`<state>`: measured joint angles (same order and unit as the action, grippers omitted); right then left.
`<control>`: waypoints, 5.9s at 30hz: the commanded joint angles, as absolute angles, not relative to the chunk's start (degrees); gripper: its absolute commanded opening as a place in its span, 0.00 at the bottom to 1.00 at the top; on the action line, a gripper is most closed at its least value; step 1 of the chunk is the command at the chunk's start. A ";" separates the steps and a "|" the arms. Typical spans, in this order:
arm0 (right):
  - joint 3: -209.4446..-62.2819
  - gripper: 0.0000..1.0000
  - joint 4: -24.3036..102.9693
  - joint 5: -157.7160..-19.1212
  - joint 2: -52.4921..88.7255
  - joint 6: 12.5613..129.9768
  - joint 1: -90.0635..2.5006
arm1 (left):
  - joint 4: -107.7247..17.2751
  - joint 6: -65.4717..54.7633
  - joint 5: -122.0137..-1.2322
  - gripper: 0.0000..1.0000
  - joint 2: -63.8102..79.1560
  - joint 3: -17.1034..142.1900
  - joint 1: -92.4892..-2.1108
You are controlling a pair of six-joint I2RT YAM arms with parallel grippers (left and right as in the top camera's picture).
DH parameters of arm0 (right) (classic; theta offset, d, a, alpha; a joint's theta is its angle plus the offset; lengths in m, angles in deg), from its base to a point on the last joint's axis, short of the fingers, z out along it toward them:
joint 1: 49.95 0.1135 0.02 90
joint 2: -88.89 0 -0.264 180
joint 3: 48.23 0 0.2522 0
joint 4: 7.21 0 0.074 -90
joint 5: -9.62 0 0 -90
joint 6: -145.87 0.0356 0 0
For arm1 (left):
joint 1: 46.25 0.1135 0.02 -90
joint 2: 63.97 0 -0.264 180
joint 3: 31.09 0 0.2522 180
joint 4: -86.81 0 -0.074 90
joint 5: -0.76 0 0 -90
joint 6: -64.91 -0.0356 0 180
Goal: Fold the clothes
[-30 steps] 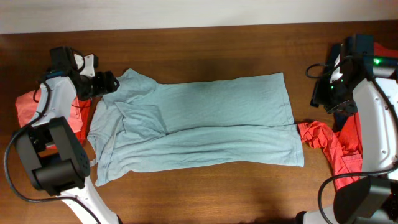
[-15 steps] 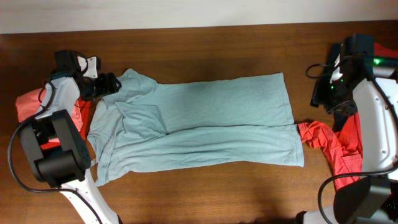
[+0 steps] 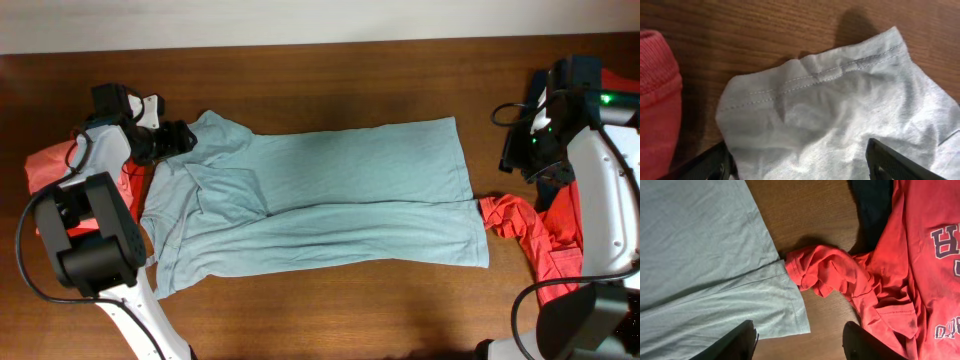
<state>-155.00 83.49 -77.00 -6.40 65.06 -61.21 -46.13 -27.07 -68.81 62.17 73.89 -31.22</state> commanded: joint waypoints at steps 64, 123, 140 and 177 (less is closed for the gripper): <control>-155.55 0.82 30.05 -97.30 -40.91 55.47 -58.55 | -38.44 -26.92 -66.74 0.01 54.72 79.90 -35.03; -181.53 0.04 98.42 -79.45 -35.03 59.31 -62.35 | -5.54 -27.81 -70.15 0.00 42.37 79.94 -25.06; -178.76 0.05 103.89 -79.66 -35.07 59.36 -62.35 | 0.62 -28.91 -69.99 0.01 42.39 79.09 -24.89; -163.44 0.25 101.64 -79.66 -35.07 59.34 -62.35 | 1.25 -29.32 -70.45 0.01 42.39 63.59 -24.89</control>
<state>-163.76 101.81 -80.56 -36.06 58.90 -61.91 0.40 -28.16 -69.78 42.74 64.18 -24.99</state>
